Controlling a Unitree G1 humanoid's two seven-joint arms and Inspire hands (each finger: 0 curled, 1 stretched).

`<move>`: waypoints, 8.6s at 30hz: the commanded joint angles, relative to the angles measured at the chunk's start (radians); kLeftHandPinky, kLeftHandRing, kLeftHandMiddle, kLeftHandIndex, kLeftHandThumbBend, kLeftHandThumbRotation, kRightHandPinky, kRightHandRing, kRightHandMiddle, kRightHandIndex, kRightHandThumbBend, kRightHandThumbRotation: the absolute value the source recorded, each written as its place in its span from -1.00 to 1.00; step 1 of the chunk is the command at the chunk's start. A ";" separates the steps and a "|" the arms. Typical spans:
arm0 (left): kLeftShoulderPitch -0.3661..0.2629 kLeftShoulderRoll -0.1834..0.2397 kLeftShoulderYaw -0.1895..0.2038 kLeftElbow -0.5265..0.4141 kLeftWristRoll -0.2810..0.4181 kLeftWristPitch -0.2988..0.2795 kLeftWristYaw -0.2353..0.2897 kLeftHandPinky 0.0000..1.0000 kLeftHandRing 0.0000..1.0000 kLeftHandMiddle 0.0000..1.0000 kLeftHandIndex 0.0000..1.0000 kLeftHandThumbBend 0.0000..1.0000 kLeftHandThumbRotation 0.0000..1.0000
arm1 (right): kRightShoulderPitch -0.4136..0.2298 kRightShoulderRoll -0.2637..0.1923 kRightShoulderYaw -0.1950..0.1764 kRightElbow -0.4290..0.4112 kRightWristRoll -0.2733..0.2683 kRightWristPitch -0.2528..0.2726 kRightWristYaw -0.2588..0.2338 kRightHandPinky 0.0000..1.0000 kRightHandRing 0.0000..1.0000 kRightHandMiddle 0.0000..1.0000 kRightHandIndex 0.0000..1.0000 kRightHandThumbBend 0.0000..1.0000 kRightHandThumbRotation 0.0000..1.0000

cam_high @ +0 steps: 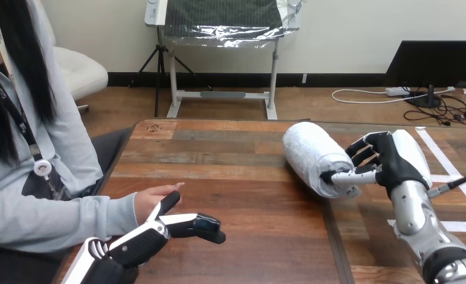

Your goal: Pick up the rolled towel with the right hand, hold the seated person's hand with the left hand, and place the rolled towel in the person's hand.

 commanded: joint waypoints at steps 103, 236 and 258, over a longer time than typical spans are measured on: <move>-0.177 -0.011 0.034 0.050 -0.032 0.049 -0.061 0.90 0.43 0.36 0.46 0.74 0.06 | 0.619 0.000 -0.202 -0.851 0.193 -0.145 0.230 -0.29 -0.21 -0.07 0.04 0.49 -1.00; -0.253 -0.104 -0.021 0.125 -0.017 -0.004 -0.069 0.94 0.35 0.30 0.43 0.70 0.08 | -0.087 -0.590 -0.028 -0.673 -0.001 -0.117 0.953 0.40 0.51 0.55 0.57 1.00 -0.79; -0.174 -0.086 -0.014 0.072 -0.006 -0.024 -0.053 0.94 0.35 0.31 0.43 0.73 0.11 | -0.238 -0.491 0.279 -0.290 -0.418 -0.351 0.489 0.47 0.71 0.65 0.68 1.00 -0.50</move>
